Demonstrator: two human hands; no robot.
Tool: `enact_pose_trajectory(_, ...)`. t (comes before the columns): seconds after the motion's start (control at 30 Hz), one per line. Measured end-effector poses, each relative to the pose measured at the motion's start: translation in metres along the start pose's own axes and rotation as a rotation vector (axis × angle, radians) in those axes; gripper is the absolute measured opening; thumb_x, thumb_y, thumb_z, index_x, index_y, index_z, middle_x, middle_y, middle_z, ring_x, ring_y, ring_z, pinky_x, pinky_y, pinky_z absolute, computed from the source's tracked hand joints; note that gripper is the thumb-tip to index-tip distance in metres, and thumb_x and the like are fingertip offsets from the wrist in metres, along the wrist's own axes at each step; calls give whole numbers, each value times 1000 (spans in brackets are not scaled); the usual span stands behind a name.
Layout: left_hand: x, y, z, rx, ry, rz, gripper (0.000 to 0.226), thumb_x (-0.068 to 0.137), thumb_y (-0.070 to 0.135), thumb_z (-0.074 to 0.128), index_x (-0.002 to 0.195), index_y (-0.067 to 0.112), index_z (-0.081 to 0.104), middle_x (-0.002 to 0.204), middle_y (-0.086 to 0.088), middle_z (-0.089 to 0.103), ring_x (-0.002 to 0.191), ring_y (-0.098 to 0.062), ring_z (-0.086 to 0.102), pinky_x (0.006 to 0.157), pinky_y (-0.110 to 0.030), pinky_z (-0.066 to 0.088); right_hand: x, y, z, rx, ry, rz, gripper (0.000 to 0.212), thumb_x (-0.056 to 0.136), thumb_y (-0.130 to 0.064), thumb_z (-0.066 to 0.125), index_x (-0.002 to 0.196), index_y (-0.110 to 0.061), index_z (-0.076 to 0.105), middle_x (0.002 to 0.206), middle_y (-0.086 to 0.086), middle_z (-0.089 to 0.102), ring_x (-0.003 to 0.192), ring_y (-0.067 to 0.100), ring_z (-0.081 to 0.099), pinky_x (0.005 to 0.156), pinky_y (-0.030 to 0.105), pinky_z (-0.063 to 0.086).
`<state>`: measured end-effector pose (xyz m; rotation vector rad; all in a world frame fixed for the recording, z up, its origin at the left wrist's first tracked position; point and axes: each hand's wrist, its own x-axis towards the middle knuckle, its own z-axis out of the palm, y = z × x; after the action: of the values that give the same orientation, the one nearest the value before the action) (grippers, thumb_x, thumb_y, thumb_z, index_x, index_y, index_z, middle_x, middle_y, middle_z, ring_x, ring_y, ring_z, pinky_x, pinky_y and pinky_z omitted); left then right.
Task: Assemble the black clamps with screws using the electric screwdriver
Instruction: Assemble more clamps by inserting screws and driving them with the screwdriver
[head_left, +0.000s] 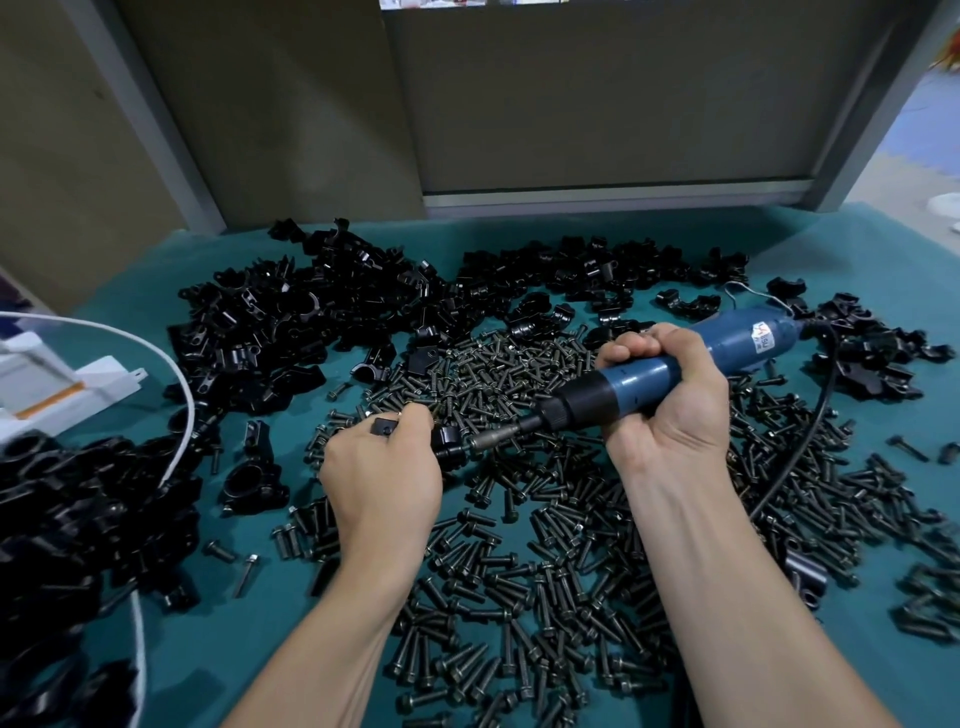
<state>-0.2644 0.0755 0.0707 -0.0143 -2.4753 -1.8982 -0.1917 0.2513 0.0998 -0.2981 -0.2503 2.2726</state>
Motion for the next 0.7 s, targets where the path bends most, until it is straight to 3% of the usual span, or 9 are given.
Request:
enact_pose_trajectory(0.23,10,3,-7,5,-106,-34,53,79,27,64,38,21,32,41,8,31,40,-15,25,48,-28,22,1,-6,-1,-56,-5,42,3,97,-9,59,97,-7,61,69,1,52,56,14,55,59,28,52)
enact_pose_trajectory(0.33,10,2,-9,26,-127,-50,47,73,35,62,38,21,35,43,5,36,43,-18,31,51,-31,27,-1,-8,-2,-54,5,70,31,96,-40,64,98,-8,62,71,1,52,58,16,54,61,28,52)
enact_pose_trajectory(0.43,13,-1,-9,28,-110,-52,52,81,31,65,39,22,36,45,1,41,47,-18,36,54,-34,31,-3,-12,-3,-19,-54,91,57,93,-63,60,110,-8,59,78,6,56,67,21,57,71,34,53)
enact_pose_trajectory(0.57,16,1,-8,33,-53,-63,50,86,27,67,46,21,38,44,0,44,52,-21,44,56,-33,36,-4,-18,-2,36,-212,162,72,92,-76,49,121,-11,56,91,12,57,82,28,58,93,41,46)
enact_pose_trajectory(0.7,17,1,-9,67,-30,-81,56,87,28,66,38,22,40,38,6,44,54,-23,52,55,-32,35,-4,-19,-4,46,-260,191,73,94,-77,42,128,-14,54,96,11,56,89,27,57,104,40,36)
